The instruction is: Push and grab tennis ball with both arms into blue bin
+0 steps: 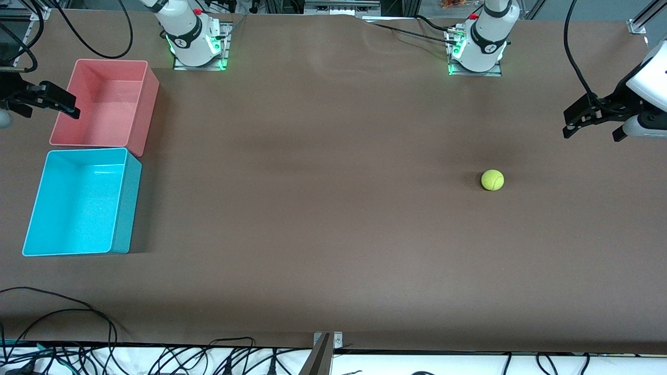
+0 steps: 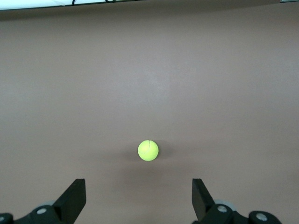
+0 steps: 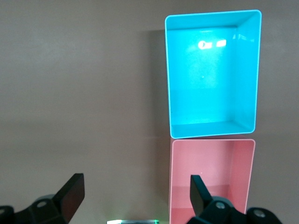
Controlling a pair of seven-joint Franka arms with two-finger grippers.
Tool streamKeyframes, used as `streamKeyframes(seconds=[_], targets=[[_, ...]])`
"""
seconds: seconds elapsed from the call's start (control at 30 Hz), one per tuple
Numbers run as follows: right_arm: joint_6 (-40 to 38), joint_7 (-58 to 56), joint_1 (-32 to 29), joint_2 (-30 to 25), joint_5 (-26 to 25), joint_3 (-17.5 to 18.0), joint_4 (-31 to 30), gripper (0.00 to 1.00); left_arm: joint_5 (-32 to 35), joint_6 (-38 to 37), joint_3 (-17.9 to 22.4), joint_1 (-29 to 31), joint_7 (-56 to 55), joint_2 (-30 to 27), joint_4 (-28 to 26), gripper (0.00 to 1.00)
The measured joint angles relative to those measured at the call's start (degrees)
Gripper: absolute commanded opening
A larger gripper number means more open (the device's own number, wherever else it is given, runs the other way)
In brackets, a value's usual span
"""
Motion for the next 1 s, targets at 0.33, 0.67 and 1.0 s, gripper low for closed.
streamKeyframes(seconds=[0.33,0.67,1.0], targets=[[-0.2,0.0,0.1,-0.1,0.0,1.1,0.0,1.0,0.0,0.0,0.0,0.0,0.0,0.0,0.0,1.0],[-0.2,0.0,0.1,-0.1,0.0,1.1,0.0,1.0,0.0,0.0,0.0,0.0,0.0,0.0,0.0,1.0],[-0.3,0.0,0.1,-0.1,0.0,1.1,0.0,1.0,0.0,0.0,0.0,0.0,0.0,0.0,0.0,1.0]])
